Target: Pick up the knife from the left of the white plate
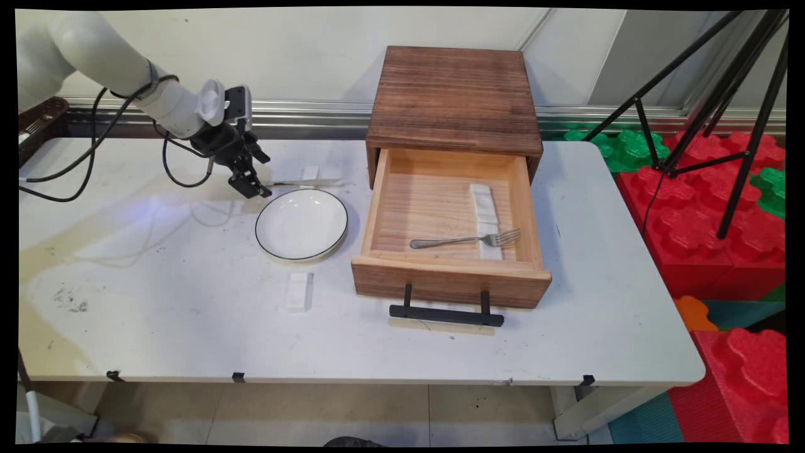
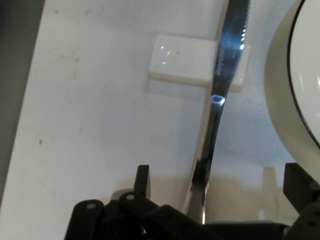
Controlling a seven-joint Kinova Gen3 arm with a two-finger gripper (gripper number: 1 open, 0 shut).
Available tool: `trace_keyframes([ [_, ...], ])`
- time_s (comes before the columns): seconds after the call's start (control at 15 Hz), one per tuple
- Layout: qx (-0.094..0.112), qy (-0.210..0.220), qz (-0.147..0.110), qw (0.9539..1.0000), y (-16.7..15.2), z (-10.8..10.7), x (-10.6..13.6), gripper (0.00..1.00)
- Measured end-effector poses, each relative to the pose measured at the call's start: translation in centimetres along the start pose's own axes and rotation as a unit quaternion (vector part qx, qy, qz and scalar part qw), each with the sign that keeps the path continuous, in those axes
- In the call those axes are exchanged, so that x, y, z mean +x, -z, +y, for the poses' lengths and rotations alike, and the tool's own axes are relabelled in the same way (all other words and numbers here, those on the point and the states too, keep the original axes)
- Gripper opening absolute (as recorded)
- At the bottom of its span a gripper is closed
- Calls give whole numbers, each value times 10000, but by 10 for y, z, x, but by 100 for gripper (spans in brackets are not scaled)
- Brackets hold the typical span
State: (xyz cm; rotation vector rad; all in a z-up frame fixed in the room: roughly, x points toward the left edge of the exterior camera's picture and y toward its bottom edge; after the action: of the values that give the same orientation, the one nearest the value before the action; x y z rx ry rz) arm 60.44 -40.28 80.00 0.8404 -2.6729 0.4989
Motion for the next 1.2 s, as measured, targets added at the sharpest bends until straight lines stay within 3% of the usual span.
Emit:
trace_keyframes([
  [0.53,-206,20,343,9992,-17,-2,8,100],
  [1.2,-256,-27,444,9987,-26,-13,11,100],
])
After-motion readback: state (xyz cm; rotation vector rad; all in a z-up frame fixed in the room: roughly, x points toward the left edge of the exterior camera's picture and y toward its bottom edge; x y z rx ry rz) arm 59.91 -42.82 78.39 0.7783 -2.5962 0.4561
